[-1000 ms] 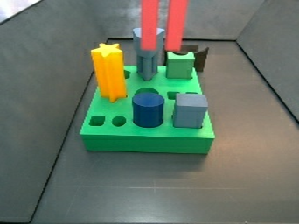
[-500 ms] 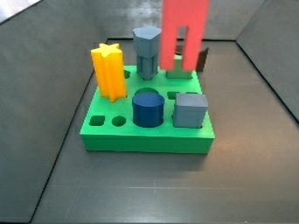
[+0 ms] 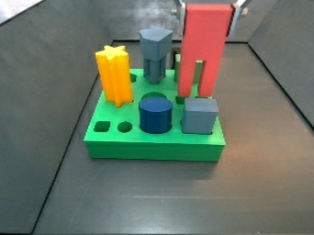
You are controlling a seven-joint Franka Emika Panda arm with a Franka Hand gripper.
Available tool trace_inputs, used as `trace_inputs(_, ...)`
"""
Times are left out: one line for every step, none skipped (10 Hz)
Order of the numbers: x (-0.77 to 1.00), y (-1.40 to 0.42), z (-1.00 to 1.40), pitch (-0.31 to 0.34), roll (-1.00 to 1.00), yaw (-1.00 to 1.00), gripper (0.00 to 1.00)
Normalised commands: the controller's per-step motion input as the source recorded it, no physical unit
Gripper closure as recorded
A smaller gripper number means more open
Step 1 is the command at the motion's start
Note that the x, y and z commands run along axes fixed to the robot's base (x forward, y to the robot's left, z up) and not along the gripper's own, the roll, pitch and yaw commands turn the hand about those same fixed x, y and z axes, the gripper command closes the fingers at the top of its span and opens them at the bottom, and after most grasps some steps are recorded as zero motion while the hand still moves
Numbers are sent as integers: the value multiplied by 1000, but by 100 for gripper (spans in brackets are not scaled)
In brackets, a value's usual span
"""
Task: Pick up the double-square object. Move up. Move to above the board. Insert the double-square object.
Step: Insert the double-square object.
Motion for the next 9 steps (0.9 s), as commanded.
trace_inputs(0,0,-286,-49,0,60,100)
trace_inputs(-43,0,-266,-57,0,31,100)
trace_inputs(-60,0,-206,-34,0,9,100)
trace_inputs(-14,0,-157,-16,0,0,100)
trace_inputs(-9,0,-157,0,0,14,100)
trace_inputs(0,0,-174,0,34,143,100)
trace_inputs(63,0,-206,0,31,180,100)
trace_inputs(243,0,-240,0,0,103,100)
trace_inputs(246,14,-189,0,13,20,100)
